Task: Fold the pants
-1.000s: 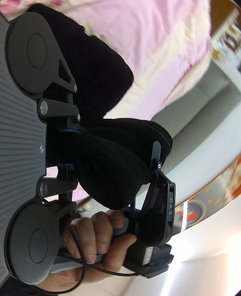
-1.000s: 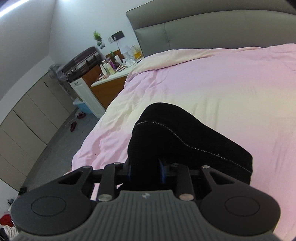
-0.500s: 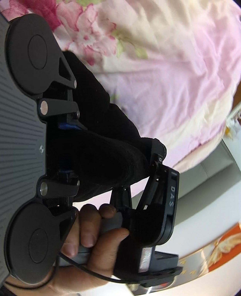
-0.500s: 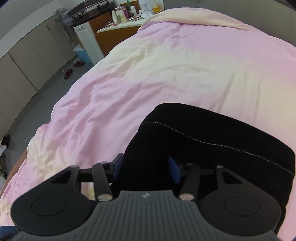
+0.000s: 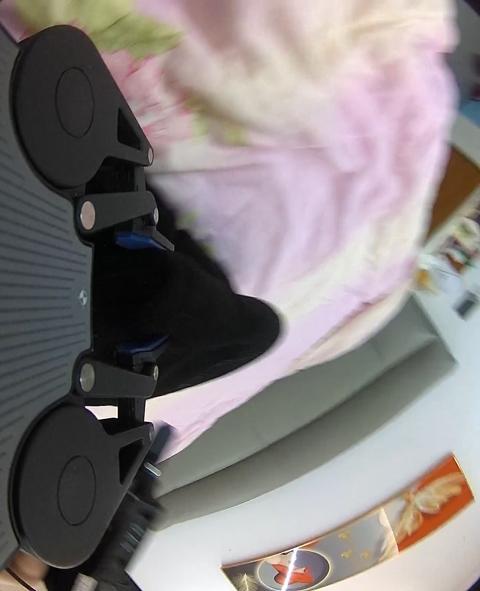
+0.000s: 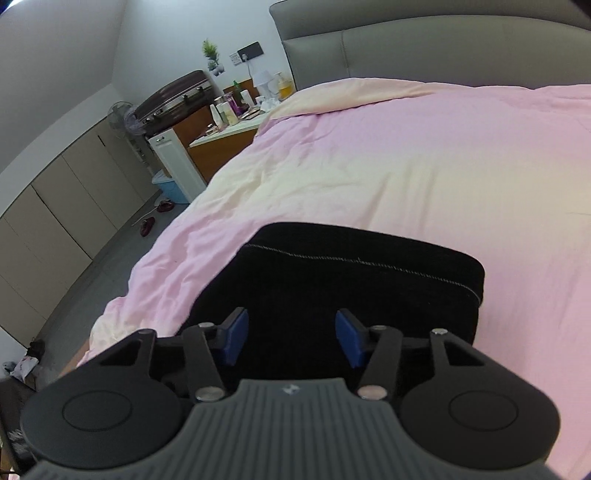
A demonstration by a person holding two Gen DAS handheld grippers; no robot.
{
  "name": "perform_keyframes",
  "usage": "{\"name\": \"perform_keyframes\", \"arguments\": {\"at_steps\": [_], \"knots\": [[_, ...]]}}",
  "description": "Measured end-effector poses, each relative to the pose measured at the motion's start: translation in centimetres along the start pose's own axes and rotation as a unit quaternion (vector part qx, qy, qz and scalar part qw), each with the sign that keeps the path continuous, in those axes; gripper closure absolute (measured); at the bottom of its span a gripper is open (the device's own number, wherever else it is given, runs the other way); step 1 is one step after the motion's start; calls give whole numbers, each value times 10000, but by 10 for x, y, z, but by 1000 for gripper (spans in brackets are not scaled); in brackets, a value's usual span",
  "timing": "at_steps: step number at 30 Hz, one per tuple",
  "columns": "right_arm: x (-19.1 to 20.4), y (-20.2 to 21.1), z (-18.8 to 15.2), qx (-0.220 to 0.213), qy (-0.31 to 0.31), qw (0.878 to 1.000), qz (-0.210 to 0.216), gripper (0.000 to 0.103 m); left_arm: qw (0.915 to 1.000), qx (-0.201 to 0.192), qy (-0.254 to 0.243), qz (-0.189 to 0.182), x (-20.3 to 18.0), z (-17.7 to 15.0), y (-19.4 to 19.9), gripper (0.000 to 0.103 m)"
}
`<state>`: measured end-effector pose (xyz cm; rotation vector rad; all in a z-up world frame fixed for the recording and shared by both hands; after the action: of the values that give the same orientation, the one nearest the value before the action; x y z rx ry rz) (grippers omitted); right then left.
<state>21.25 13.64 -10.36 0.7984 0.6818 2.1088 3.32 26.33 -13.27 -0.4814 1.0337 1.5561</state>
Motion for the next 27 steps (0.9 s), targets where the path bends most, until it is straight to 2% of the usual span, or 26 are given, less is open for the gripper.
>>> {"name": "perform_keyframes", "arguments": {"at_steps": [1,3,5,6,8,11,12,13,15,17,18,21,23,27], "knots": [[0,-4,-8,35,15,10000,-7,58,9986,-397,-320,119,-8,9,11,51],[9,-18,-24,128,198,9997,5,61,9901,-1030,-938,191,-24,24,28,38],[21,-41,-47,276,500,9983,-74,60,9831,-1166,-1405,146,-38,34,32,37],[26,-50,-58,283,576,9979,-116,60,9806,-1019,-1673,96,-46,38,26,37],[33,-60,-70,250,607,9978,1,60,9739,-345,-2243,-3,-60,41,-2,37],[40,-59,-71,110,802,9967,-82,60,9471,794,-3109,46,-78,33,-48,36],[41,-56,-69,72,853,9963,-116,60,9353,1064,-3374,92,-79,28,-63,36],[41,-51,-69,36,910,9958,-110,60,9298,1145,-3496,131,-76,23,-72,37],[38,-37,-69,-34,940,9955,-63,61,9260,1462,-3468,283,-56,11,-89,42],[29,-18,-69,-206,833,9963,-82,61,9267,1896,-3220,401,-31,2,-95,45],[22,-9,-67,-322,778,9963,-168,59,9267,2023,-3118,560,-19,-2,-98,39],[-4,10,-64,-592,656,9921,-887,57,9328,2048,-2874,738,-4,1,-94,32],[-22,15,-64,-629,485,9886,-1277,56,9333,2064,-2841,757,-5,7,-93,31],[-41,7,-73,-474,92,9910,-1246,56,9321,2026,-2879,856,-7,8,-89,22]]}}
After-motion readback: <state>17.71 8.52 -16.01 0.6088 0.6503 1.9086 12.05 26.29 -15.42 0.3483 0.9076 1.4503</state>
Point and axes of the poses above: each gripper's, at about its wrist camera, not at the fingertips, and y roughly against the way its jaws point, x to its left, z to its top, the point moved 6 cm from there along -y, roughly the way its jaws point, and after that the axes turned 8 degrees about -z, right-handed, at the moved point
